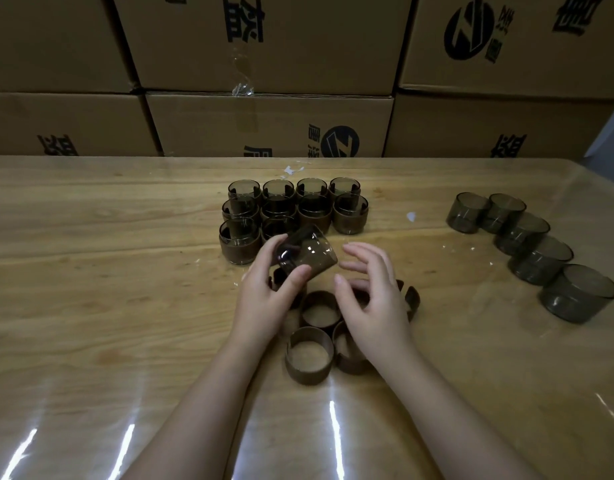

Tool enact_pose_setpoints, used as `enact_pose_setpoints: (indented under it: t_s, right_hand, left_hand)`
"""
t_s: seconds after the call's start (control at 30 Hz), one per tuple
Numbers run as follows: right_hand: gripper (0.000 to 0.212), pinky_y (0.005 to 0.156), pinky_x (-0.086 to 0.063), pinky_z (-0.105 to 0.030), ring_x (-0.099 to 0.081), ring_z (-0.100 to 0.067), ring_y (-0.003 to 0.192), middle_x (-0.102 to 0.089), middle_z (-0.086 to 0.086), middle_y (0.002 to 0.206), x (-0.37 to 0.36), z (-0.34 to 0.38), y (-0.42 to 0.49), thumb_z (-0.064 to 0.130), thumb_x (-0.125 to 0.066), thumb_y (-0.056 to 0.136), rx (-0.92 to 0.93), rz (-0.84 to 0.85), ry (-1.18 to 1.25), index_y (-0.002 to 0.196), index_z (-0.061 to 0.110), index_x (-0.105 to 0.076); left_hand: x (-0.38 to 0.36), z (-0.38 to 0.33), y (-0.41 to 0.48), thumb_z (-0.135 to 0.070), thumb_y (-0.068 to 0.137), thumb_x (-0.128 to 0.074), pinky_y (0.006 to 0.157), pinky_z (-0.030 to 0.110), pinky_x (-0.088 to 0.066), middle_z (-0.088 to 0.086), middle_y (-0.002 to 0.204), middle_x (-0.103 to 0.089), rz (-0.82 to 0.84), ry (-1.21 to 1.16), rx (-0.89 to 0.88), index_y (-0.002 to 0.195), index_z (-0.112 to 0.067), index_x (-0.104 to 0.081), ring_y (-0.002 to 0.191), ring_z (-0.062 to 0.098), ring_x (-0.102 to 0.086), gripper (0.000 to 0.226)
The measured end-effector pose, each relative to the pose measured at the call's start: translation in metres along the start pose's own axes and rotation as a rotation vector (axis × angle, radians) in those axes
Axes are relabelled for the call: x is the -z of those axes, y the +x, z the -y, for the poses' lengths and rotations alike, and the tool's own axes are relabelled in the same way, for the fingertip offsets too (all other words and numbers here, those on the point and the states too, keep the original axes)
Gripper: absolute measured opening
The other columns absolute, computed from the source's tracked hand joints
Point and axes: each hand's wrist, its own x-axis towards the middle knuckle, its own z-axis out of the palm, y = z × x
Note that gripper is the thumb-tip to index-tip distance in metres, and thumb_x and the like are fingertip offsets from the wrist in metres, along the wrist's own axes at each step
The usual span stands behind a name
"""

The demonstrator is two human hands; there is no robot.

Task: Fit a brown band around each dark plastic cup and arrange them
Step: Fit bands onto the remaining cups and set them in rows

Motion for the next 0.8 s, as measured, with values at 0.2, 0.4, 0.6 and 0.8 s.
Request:
enact_pose_setpoints:
  t_s: [0.2,0.4,0.6,0.8]
  right_hand:
    - [0.055,0.111,-0.032,-0.017,-0.032,0.003,0.139,-0.036,0.015,0.151,0.0017,-0.0102,0.0,0.032,-0.049,0.093,-0.073,0.142,-0.057,0.147,0.024,-0.037]
    - [0.051,0.109,-0.021,-0.005,-0.024,0.007,0.14,-0.031,0.016,0.155,0.0022,-0.0092,-0.0002,0.026,-0.051,0.098,-0.082,0.193,-0.12,0.147,0.021,-0.038]
    - [0.049,0.109,-0.023,-0.007,-0.028,0.013,0.136,-0.035,0.014,0.151,0.0013,-0.0087,0.0004,0.018,-0.051,0.097,-0.054,0.18,-0.095,0.145,0.017,-0.041]
    - [0.048,0.112,-0.035,-0.024,-0.036,0.004,0.136,-0.042,0.013,0.146,0.0013,-0.0098,-0.0006,0.018,-0.051,0.096,-0.058,0.154,-0.042,0.144,0.02,-0.043]
  left_hand:
    - [-0.004,-0.003,-0.0004,-0.064,0.075,-0.05,0.107,0.051,-0.036,-0.002,0.126,-0.06,0.076,0.178,-0.025,0.135,-0.024,-0.049,0.121,0.02,-0.053,0.072]
    - [-0.0034,-0.0038,-0.0022,-0.066,0.075,-0.047,0.107,0.034,-0.025,-0.011,0.126,-0.054,0.052,0.246,-0.064,0.135,-0.026,-0.047,0.121,0.009,-0.047,0.072]
    - [-0.004,-0.0028,-0.0019,-0.064,0.074,-0.05,0.104,0.033,-0.024,-0.031,0.116,-0.042,-0.042,0.239,-0.098,0.129,-0.039,-0.041,0.113,-0.008,-0.037,0.062]
    - [-0.0056,-0.0003,-0.0003,-0.065,0.074,-0.053,0.101,0.03,-0.018,-0.017,0.119,-0.05,-0.116,0.313,-0.121,0.136,-0.026,-0.048,0.113,-0.003,-0.039,0.074]
